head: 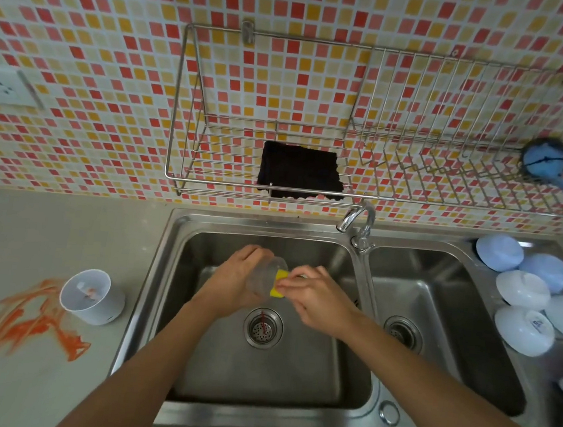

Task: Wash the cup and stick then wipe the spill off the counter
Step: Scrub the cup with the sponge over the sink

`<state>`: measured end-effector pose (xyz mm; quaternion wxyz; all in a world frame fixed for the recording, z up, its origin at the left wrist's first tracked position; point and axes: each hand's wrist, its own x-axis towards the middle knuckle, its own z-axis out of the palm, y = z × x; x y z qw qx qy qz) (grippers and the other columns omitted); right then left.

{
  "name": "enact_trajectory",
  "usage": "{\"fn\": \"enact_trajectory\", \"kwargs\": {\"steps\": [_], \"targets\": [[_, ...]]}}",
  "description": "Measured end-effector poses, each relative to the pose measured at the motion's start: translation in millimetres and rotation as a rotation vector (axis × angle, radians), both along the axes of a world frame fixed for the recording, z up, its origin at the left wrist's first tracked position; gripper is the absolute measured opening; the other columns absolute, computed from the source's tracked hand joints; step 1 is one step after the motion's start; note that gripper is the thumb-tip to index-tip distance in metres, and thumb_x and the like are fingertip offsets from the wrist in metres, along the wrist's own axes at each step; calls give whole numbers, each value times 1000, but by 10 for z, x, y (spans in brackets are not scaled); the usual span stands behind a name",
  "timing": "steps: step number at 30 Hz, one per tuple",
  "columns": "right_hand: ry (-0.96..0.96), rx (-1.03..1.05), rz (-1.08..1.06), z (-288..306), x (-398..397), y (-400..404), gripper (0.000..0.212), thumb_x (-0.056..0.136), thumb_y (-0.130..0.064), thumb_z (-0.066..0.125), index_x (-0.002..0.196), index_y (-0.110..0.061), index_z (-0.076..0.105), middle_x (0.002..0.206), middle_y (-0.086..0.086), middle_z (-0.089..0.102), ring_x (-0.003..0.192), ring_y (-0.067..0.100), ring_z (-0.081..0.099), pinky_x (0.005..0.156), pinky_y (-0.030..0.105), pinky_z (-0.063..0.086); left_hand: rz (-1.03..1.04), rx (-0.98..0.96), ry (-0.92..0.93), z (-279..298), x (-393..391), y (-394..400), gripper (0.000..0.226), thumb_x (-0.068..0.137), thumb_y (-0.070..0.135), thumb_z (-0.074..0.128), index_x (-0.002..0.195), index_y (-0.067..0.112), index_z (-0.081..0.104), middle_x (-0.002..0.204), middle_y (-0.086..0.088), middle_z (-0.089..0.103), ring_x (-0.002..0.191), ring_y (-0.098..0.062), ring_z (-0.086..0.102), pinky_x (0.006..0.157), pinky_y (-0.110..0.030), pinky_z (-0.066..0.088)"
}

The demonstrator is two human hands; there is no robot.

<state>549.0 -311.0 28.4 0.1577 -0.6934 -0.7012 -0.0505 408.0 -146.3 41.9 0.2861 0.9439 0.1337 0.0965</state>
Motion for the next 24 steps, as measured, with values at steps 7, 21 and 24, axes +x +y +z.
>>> {"fn": "enact_trajectory", "kwargs": {"steps": [7,21,24], "targets": [[-198,86,-6,-25,74,11,13,86,-20,67,99,-19,69,106,-10,68,97,19,58,68,33,45,2,-133,-37,-9,50,8,84,60,24,85,134,17,45,127,4,51,111,-7,49,96,-25,45],[-68,179,-192,134,-48,125,12,85,-17,69,97,-17,69,100,-7,69,94,19,57,72,32,46,336,191,-51,-129,34,-196,108,58,61,80,146,24,29,139,0,41,124,-22,40,97,-38,37],[-37,160,-183,146,-124,148,12,88,-20,67,98,-16,69,103,-7,69,97,18,56,74,30,42,390,206,-78,-153,112,-178,96,59,57,81,137,19,41,130,-2,51,117,-23,47,93,-38,42]]}}
